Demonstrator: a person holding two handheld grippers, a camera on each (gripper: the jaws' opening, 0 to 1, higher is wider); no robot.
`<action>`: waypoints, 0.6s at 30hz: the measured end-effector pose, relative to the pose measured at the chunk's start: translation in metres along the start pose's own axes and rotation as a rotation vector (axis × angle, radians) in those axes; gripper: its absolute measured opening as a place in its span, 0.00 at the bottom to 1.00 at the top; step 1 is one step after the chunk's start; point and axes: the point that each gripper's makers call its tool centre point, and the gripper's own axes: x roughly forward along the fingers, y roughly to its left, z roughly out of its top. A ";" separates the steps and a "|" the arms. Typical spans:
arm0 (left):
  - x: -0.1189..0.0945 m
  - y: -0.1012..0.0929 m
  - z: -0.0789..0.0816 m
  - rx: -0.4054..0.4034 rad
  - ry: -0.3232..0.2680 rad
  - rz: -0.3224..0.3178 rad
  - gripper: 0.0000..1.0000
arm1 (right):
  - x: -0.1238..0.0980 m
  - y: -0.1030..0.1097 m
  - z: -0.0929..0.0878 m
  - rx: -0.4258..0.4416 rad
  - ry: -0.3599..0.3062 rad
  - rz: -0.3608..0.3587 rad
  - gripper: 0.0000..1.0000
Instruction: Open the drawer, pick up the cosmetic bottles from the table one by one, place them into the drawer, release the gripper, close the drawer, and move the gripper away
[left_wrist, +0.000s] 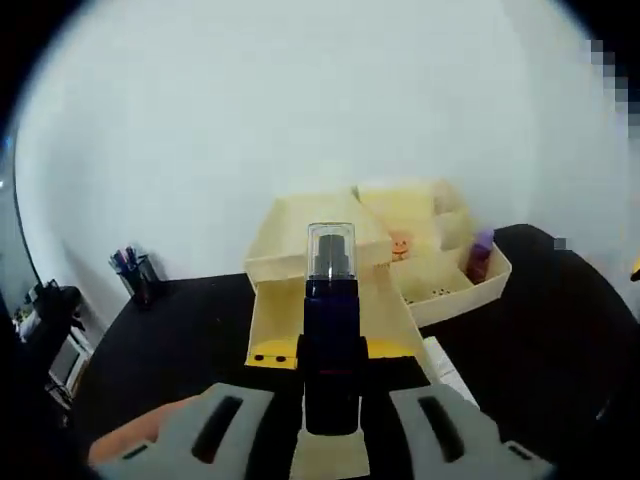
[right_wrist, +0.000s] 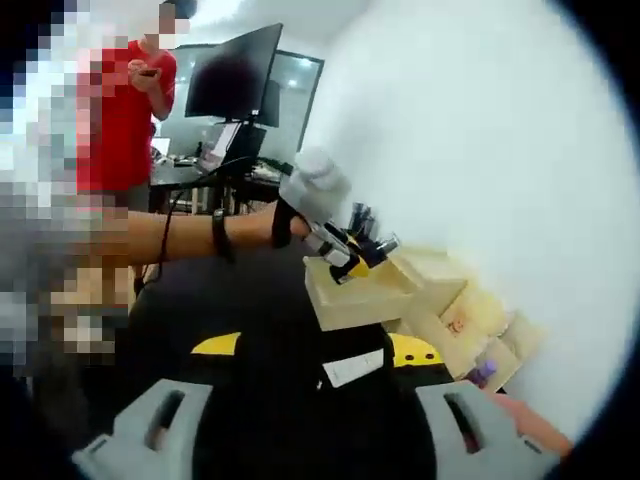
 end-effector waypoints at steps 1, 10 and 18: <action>0.002 0.002 -0.002 -0.005 0.004 0.003 0.16 | 0.000 -0.001 -0.001 -0.003 0.001 0.000 0.51; 0.015 0.012 -0.010 -0.042 0.037 0.015 0.16 | 0.003 0.000 -0.002 -0.003 0.002 0.014 0.51; 0.005 0.001 0.009 -0.043 0.000 -0.014 0.16 | 0.005 -0.002 -0.004 -0.007 0.017 0.015 0.50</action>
